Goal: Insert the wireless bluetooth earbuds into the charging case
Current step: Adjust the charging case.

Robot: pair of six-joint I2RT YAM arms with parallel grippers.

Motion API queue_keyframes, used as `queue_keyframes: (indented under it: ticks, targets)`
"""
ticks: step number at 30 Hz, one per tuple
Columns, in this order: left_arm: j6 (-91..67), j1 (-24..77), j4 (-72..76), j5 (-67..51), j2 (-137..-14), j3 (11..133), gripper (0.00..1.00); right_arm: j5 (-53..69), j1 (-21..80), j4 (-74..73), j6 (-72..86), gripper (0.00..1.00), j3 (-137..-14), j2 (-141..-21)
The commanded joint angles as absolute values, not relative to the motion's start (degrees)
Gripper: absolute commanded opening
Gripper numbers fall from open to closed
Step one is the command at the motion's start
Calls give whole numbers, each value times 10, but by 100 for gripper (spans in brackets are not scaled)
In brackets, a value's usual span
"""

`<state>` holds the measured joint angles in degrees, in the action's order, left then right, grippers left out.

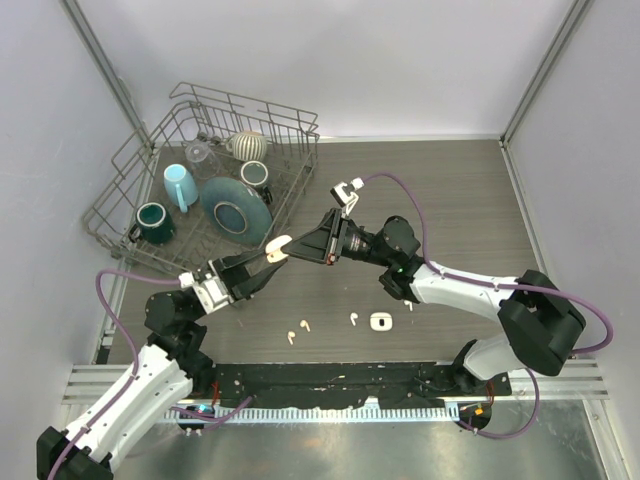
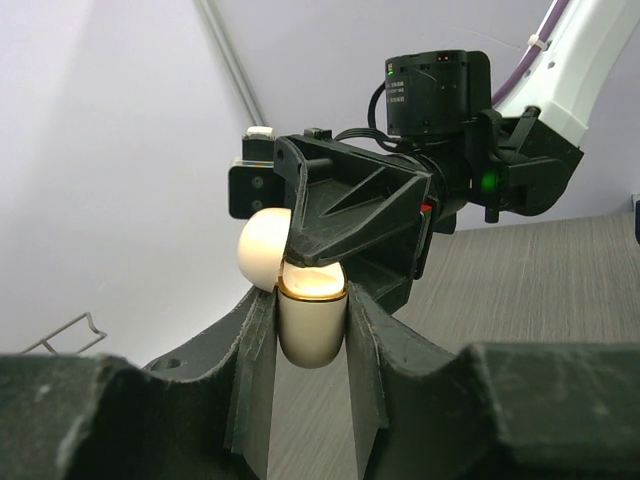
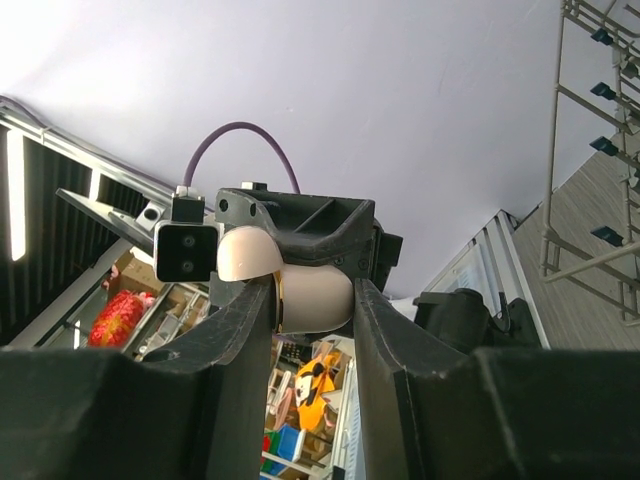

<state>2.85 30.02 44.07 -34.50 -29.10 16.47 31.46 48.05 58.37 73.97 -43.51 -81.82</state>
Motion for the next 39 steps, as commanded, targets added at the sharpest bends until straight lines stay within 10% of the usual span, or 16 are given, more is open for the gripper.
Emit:
queue_keyframes:
  ticks: [1,30,39]
  targets:
    - [13,302,462,-335,-296,157,35,323,483,651,751,1,-446,-819]
    - [3,302,531,-323,-313,148,41,310,484,619,748,1,-446,-825]
    - [3,302,532,-337,-331,154,17,315,484,610,744,1,-452,-829]
